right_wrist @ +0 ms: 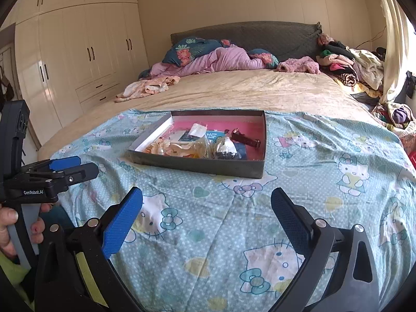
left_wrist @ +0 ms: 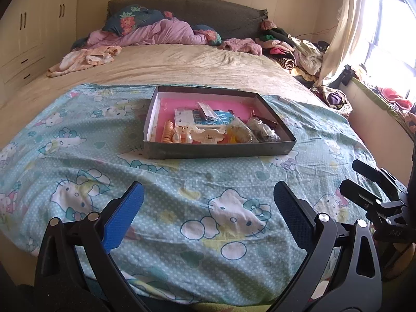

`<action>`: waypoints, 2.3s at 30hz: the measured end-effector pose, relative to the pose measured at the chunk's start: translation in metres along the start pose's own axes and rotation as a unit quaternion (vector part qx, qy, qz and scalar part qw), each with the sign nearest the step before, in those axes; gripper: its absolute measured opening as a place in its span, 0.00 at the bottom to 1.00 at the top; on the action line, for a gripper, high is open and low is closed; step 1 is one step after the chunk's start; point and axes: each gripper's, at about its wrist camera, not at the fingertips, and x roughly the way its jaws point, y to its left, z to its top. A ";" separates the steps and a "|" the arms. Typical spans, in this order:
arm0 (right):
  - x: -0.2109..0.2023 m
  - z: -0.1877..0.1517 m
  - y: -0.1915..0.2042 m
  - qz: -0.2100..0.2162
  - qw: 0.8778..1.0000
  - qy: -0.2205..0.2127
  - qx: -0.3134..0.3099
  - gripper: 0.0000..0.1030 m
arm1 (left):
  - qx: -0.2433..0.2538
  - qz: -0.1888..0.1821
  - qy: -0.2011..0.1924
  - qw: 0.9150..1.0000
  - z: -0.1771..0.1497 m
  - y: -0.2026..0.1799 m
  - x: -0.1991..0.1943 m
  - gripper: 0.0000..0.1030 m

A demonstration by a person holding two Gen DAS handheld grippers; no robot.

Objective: Organize jewelry

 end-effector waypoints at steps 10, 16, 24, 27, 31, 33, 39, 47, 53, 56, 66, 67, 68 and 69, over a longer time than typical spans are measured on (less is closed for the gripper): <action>0.004 -0.001 0.006 0.003 1.000 0.010 -0.005 0.96 | 0.000 0.005 -0.001 1.000 -0.003 0.000 -0.002 0.91; 0.004 -0.001 0.007 0.006 1.000 0.011 -0.008 0.96 | -0.002 0.005 -0.001 1.000 -0.004 0.000 -0.002 0.91; 0.004 -0.001 0.008 0.006 1.000 0.010 -0.010 0.96 | -0.003 0.004 -0.002 1.000 -0.004 0.001 -0.003 0.91; 0.004 -0.001 0.008 0.006 1.000 0.011 -0.010 0.96 | -0.006 0.002 -0.004 1.000 -0.004 0.001 -0.006 0.91; 0.004 -0.001 0.010 0.007 1.000 0.012 -0.012 0.96 | -0.005 0.006 -0.002 1.000 -0.004 0.001 -0.006 0.91; 0.005 -0.001 0.010 0.008 1.000 0.012 -0.013 0.96 | -0.002 0.009 -0.001 1.000 -0.003 0.001 -0.007 0.91; 0.004 -0.001 0.011 0.008 1.000 0.012 -0.014 0.96 | 0.003 0.015 0.003 1.000 -0.003 -0.001 -0.009 0.91; 0.004 0.000 0.011 0.011 1.000 0.015 -0.015 0.96 | 0.003 0.018 0.004 1.000 -0.004 -0.002 -0.008 0.91; 0.004 -0.001 0.012 0.012 1.000 0.016 -0.018 0.96 | 0.003 0.019 0.005 1.000 -0.004 -0.001 -0.007 0.91; 0.004 -0.001 0.012 0.012 1.000 0.016 -0.018 0.96 | 0.003 0.020 0.006 1.000 -0.004 -0.001 -0.007 0.91; 0.004 -0.001 0.013 0.011 1.000 0.016 -0.019 0.96 | 0.003 0.019 0.006 1.000 -0.005 0.000 -0.007 0.91; 0.004 -0.001 0.013 0.011 1.000 0.015 -0.019 0.96 | 0.004 0.018 0.007 1.000 -0.005 0.000 -0.007 0.91; 0.004 -0.001 0.013 0.011 1.000 0.015 -0.019 0.96 | 0.004 0.019 0.007 1.000 -0.005 0.000 -0.007 0.91; 0.004 -0.001 0.013 0.011 1.000 0.016 -0.018 0.96 | 0.004 0.019 0.007 1.000 -0.006 0.000 -0.007 0.91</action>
